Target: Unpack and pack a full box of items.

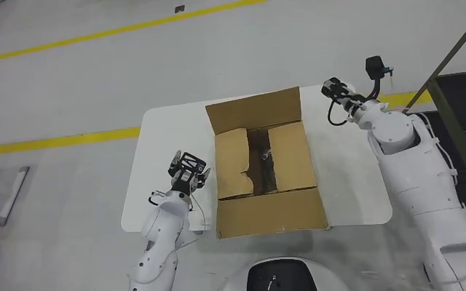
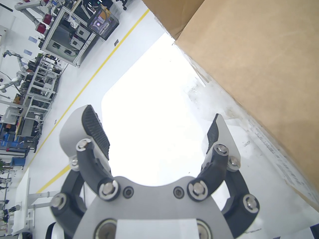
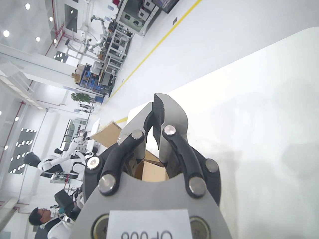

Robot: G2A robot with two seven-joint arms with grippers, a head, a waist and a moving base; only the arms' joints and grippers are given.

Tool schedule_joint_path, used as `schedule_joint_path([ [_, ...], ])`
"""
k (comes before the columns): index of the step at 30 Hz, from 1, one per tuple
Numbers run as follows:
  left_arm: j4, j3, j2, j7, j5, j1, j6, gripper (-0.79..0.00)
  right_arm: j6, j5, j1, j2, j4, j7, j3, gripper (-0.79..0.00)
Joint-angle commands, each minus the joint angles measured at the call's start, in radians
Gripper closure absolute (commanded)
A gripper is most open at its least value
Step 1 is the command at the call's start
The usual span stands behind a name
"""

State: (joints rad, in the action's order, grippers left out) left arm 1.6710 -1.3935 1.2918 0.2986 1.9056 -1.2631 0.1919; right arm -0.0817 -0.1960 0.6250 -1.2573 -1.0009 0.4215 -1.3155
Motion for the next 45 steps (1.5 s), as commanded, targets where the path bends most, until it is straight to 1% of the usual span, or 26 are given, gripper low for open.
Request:
schedule_joint_path([
  [1,0.000,-0.002,0.000,0.002,-0.001,0.001,-0.004,-0.785,-0.007,0.027,-0.050,-0.014,0.068,0.006,0.038,0.000],
  [4,0.003,-0.006,-0.001,0.006,-0.003,0.003,-0.006,-0.785,-0.039,0.080,-0.111,-0.037,0.159,0.058,0.091,0.000],
  [6,0.005,-0.009,-0.001,0.008,-0.004,0.002,-0.005,-0.785,-0.064,0.150,-0.144,-0.051,0.216,0.127,0.112,0.000],
  [8,0.006,-0.012,-0.002,0.009,-0.002,0.001,-0.006,-0.785,-0.099,0.136,-0.175,-0.059,0.265,0.147,0.136,0.000],
  [9,0.006,-0.014,-0.002,0.011,-0.003,0.000,-0.008,-0.785,-0.125,0.162,-0.181,-0.063,0.280,0.168,0.140,0.000],
  [13,0.002,-0.012,-0.002,0.014,0.007,0.000,-0.015,-0.785,-0.232,0.181,-0.193,-0.065,0.318,0.230,0.145,0.000],
  [16,-0.003,-0.007,-0.002,0.012,0.010,0.001,-0.016,-0.785,-0.293,0.162,-0.192,-0.058,0.327,0.258,0.142,0.000],
  [19,-0.006,-0.005,-0.002,0.013,0.008,0.004,-0.012,-0.785,-0.366,0.174,-0.174,-0.049,0.308,0.318,0.131,0.000],
  [21,-0.010,-0.004,-0.002,0.014,0.004,0.008,-0.012,-0.785,-0.397,0.125,-0.163,-0.039,0.293,0.328,0.128,0.000],
  [24,-0.014,-0.003,-0.002,0.013,0.004,0.013,-0.009,-0.785,-0.423,0.098,-0.140,-0.026,0.265,0.361,0.119,0.000],
  [26,-0.014,-0.004,-0.002,0.013,0.003,0.016,-0.010,-0.785,-0.442,0.106,-0.123,-0.017,0.245,0.408,0.109,0.000],
  [30,-0.016,-0.007,-0.002,0.012,0.002,0.019,-0.013,-0.785,-0.468,0.011,-0.101,0.005,0.203,0.445,0.101,0.000],
  [36,-0.016,-0.012,-0.003,0.014,0.000,0.023,-0.016,-0.785,-0.462,-0.091,-0.046,0.025,0.103,0.427,0.098,0.000],
  [40,-0.020,-0.020,-0.003,0.023,-0.001,0.025,-0.034,-0.785,-0.440,-0.105,0.013,0.028,-0.002,0.396,0.108,0.000],
  [45,-0.035,-0.019,-0.002,0.034,0.011,0.038,-0.056,-0.785,-0.379,-0.160,0.093,0.028,-0.133,0.295,0.129,0.000],
])
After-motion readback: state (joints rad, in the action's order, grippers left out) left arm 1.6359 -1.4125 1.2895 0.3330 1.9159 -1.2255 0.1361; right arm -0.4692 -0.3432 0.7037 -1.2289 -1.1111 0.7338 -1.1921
